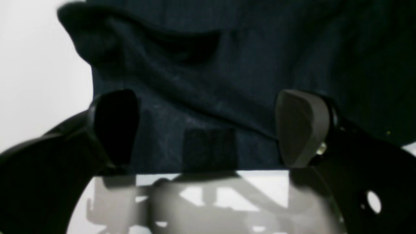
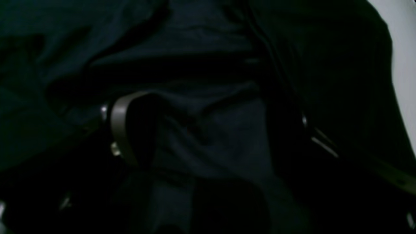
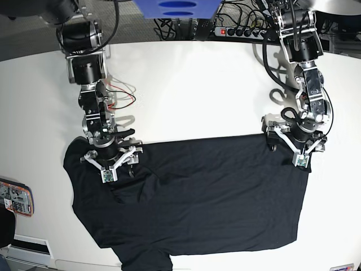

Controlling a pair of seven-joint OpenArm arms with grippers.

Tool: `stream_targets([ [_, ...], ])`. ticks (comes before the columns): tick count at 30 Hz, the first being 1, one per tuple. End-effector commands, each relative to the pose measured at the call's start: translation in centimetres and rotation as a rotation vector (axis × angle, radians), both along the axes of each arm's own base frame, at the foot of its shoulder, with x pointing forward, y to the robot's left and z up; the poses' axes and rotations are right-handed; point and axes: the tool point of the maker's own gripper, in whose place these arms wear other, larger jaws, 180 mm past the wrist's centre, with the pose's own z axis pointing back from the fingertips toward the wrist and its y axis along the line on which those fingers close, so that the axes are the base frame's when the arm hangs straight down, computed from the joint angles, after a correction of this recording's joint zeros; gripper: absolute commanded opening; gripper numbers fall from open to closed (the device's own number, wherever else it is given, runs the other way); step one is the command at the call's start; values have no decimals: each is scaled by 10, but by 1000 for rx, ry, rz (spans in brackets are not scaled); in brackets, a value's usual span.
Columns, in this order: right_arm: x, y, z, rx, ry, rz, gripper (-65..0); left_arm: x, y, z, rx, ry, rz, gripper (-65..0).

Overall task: Fold the T-shirt properly
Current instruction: 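Lower the shirt and drag both grippers back toward the collar, then regrip the shirt edge with the right gripper while left holds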

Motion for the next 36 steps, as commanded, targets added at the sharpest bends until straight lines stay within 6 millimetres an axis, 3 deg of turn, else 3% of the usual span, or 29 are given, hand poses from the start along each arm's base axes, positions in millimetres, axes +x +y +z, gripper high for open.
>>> stream_targets([
  [1, 2, -6, 4, -34, -2, -1, -139, 6, 7, 12, 7, -40, 11, 0],
  [3, 3, -6, 13, -37, -28, 2, -139, -2, 18, 10, 6, -36, 46, 0],
  [5, -20, -4, -1, -35, 1, 8, -139, -12, 31, 7, 2, -29, 89, 0],
  [8, -35, 0, -2, -32, 1, 19, -139, -26, 37, -1, 7, -3, 104, 0],
  [20, -83, 6, -21, -26, 54, 36, -139, -73, 33, -26, 8, 8, 86, 0],
  [29, -128, 14, -27, -15, 85, 52, -139, -101, 21, -17, 34, 5, 55, 0],
  [31, -130, 14, -23, -15, 77, 54, -139, -104, 19, -13, 42, -1, 47, 0],
  [36, -109, 2, 18, -31, -21, 29, -139, -102, 19, -10, 45, -9, 44, 0],
])
